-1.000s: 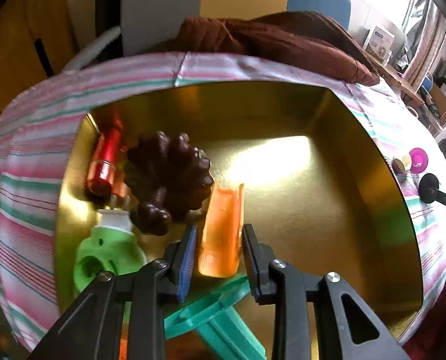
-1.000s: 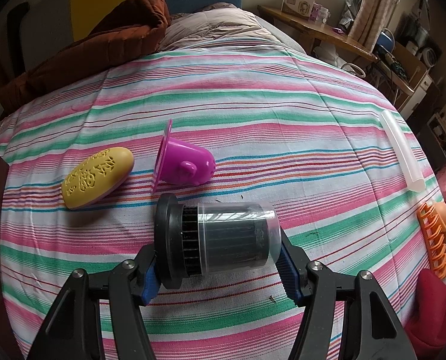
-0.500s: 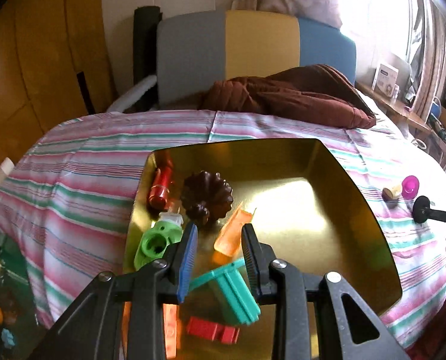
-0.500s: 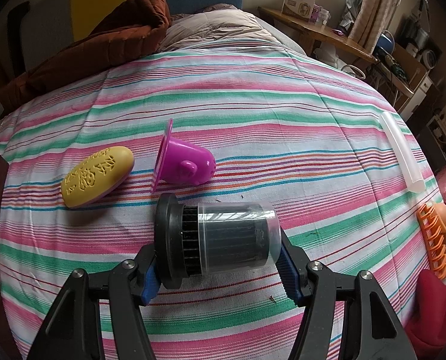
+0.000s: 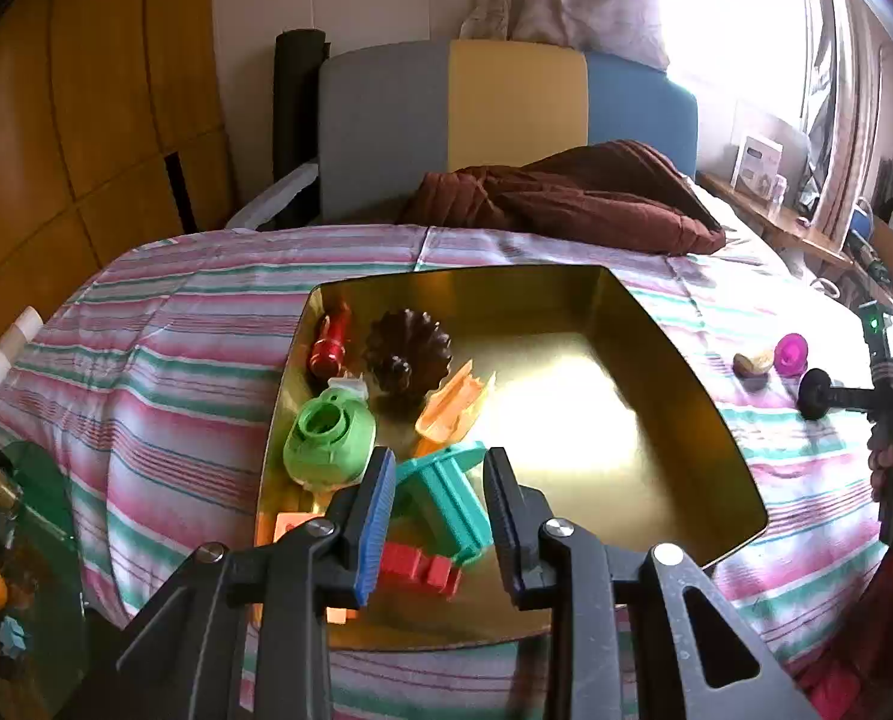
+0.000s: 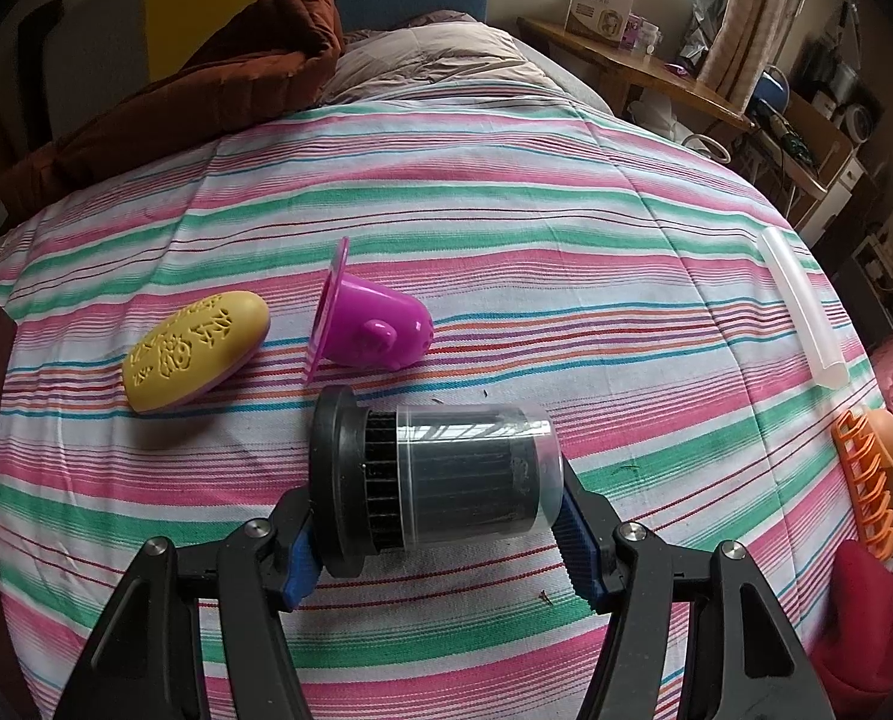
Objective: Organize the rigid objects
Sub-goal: 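Lift the black-capped clear cup toward the gold tray with the right gripper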
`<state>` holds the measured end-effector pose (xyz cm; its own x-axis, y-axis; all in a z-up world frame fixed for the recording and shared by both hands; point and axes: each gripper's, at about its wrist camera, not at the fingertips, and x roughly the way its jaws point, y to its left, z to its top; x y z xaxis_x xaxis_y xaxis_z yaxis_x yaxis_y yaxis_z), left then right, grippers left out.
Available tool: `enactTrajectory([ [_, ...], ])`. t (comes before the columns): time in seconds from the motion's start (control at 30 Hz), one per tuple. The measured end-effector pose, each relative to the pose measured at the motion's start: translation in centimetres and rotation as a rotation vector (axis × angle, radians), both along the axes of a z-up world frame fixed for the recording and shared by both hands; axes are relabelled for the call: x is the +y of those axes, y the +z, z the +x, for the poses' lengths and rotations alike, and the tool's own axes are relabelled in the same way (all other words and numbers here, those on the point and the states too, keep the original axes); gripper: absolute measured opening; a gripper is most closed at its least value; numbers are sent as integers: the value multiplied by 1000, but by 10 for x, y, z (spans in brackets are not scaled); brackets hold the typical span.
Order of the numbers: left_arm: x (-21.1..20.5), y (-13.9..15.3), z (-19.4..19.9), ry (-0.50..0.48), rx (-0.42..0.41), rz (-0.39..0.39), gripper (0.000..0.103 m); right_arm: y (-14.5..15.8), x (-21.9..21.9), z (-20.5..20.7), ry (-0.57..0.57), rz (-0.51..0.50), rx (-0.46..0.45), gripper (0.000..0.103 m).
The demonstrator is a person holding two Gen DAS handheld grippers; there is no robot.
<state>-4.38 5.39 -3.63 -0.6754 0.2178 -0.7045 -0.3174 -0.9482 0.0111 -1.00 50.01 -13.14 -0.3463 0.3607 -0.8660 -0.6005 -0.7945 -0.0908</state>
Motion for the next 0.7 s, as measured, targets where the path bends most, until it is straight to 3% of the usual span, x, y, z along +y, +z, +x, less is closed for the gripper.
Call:
enactTrajectory([
  [0.4,-16,-7,10,27,-30,5,30,2,-8,0,21,-22,-6,65],
  [0.7,-37,-11,11,62,-50,31,30,11,-50,-6,159,-107,-7,64],
])
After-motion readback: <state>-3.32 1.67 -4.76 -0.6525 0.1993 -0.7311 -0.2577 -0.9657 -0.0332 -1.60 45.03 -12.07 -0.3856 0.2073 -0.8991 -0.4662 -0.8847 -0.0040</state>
